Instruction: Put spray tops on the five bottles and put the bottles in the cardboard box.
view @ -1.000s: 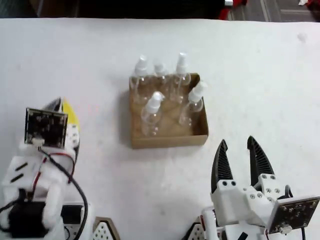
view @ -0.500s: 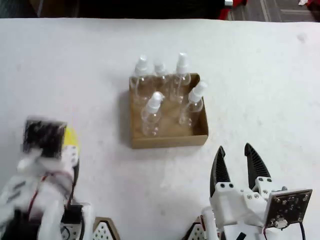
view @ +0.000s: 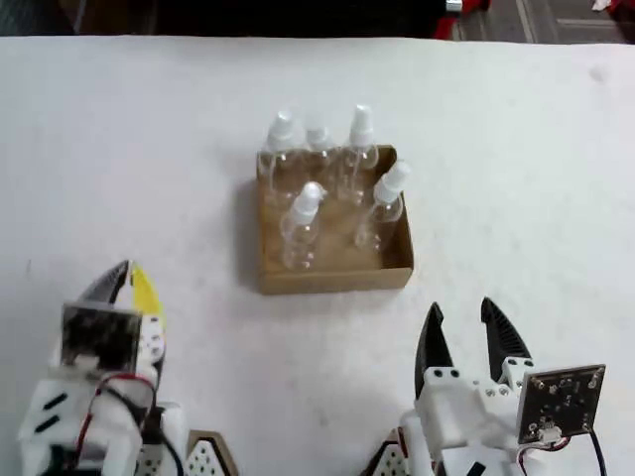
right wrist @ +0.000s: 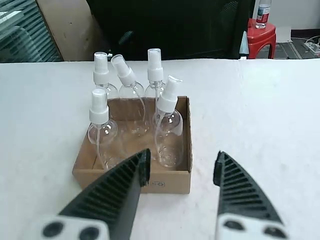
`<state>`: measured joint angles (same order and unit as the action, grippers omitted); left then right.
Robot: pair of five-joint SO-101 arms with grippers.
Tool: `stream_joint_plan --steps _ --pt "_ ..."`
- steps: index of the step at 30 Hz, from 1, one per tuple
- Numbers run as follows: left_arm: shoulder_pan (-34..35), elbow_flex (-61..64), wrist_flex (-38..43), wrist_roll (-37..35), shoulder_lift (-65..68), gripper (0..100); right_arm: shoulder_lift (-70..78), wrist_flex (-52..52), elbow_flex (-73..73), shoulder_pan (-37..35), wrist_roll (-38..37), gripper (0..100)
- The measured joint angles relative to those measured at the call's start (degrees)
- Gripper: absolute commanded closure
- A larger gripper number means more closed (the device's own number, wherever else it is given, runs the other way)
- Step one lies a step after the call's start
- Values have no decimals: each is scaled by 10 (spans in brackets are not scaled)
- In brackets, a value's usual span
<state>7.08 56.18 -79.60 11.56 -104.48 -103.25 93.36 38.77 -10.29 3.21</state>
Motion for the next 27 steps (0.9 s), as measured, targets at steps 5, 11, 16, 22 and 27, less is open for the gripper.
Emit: stream_joint_plan --steps 5,11,16,22,27 --pt "0 103 35 2 0 976 0 0 0 0 0 813" --pt "2 244 108 2 2 976 0 -1 69 0 0 811" --pt "4 371 171 7 13 976 0 -80 231 -1 0 811" --pt "6 408 178 7 13 976 0 -229 498 2 0 812" --pt "5 408 107 7 13 976 -5 -232 569 3 0 813"
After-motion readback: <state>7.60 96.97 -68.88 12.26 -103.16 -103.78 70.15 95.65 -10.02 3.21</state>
